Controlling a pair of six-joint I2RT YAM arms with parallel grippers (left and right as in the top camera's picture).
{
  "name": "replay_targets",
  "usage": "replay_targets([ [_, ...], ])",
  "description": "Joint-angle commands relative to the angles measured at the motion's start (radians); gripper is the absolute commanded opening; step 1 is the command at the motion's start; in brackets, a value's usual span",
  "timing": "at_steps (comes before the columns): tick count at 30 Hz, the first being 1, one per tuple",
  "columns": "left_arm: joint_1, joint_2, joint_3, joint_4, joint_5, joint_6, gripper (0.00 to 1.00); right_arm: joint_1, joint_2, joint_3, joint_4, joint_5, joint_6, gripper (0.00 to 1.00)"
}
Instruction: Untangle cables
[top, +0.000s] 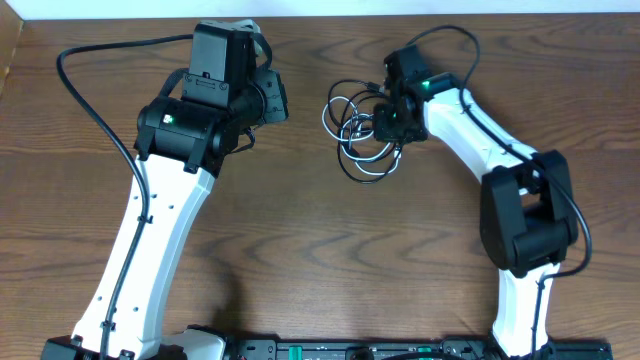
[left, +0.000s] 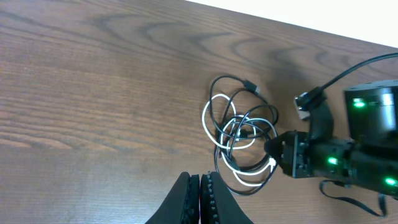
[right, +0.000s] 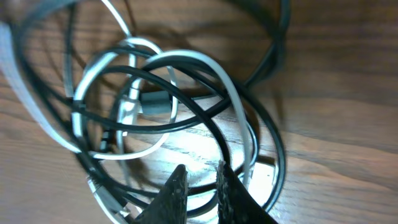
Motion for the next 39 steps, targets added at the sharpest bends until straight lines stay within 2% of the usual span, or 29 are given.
replay_targets([
  [1, 0.002, -0.001, 0.006, -0.005, 0.002, 0.013, 0.08, -0.001, 0.018, -0.01, -0.004, 0.002, 0.027, 0.13],
  [6, 0.002, -0.001, 0.006, -0.005, 0.002, 0.013, 0.08, -0.019, 0.018, -0.01, -0.014, 0.003, 0.027, 0.16],
  [11, 0.002, -0.001, 0.006, -0.001, 0.002, 0.014, 0.08, -0.04, 0.015, 0.028, -0.077, -0.04, -0.022, 0.25],
  [16, 0.003, -0.001, 0.006, 0.007, 0.001, 0.013, 0.08, -0.052, 0.015, 0.081, -0.16, -0.019, -0.039, 0.26],
  [22, 0.003, -0.001, 0.006, 0.007, 0.001, 0.014, 0.08, -0.051, 0.015, 0.081, -0.162, -0.018, -0.039, 0.28],
  [28, 0.003, -0.001, 0.006, 0.007, -0.003, 0.014, 0.08, -0.051, 0.018, 0.069, -0.167, 0.027, -0.037, 0.28],
  [34, 0.003, -0.001, 0.006, 0.01, -0.003, 0.013, 0.08, -0.044, 0.026, 0.066, -0.162, 0.023, -0.037, 0.21],
  [39, 0.003, -0.001, 0.006, 0.011, -0.002, 0.013, 0.08, -0.024, 0.045, 0.066, -0.14, 0.028, -0.037, 0.21],
])
